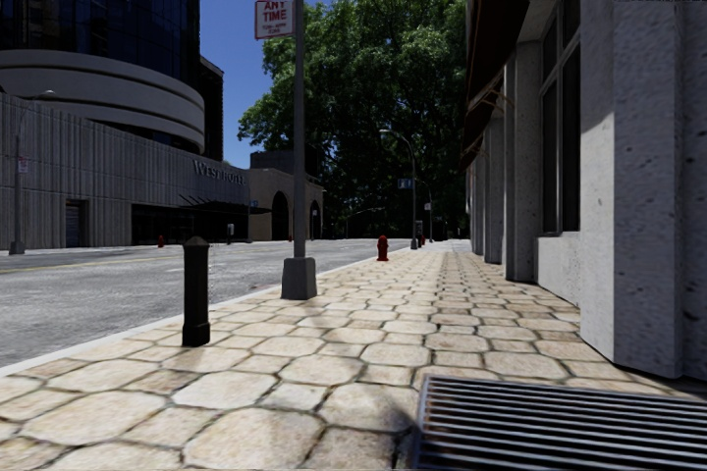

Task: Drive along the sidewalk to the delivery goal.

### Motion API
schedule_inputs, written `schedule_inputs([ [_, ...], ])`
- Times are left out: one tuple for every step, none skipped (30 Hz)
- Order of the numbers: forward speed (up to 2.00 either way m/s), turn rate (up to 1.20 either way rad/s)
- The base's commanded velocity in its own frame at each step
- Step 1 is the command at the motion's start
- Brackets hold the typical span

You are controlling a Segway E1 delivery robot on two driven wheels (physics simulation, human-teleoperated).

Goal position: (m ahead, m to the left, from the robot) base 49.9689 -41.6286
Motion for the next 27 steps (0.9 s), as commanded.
schedule_inputs([
  [2.0,0.0],
  [2.0,0.0],
  [2.0,0.0],
  [2.0,0.0],
  [2.0,0.0],
  [2.0,-0.16],
  [2.0,-0.16],
  [2.0,-0.39],
  [2.0,-0.44],
  [2.0,-0.45],
  [2.0,-0.45],
  [2.0,-0.45],
  [2.0,-0.45],
  [2.0,-0.45],
  [2.0,-0.45],
  [2.0,-0.45],
  [2.0,-0.29],
  [2.0,0.0],
  [2.0,0.0],
  [2.0,0.0],
  [2.0,0.0],
  [2.0,0.0],
  [2.0,0.0],
  [2.0,0.0],
  [2.0,0.0],
  [2.0,0.0],
  [2.0,0.0],
])
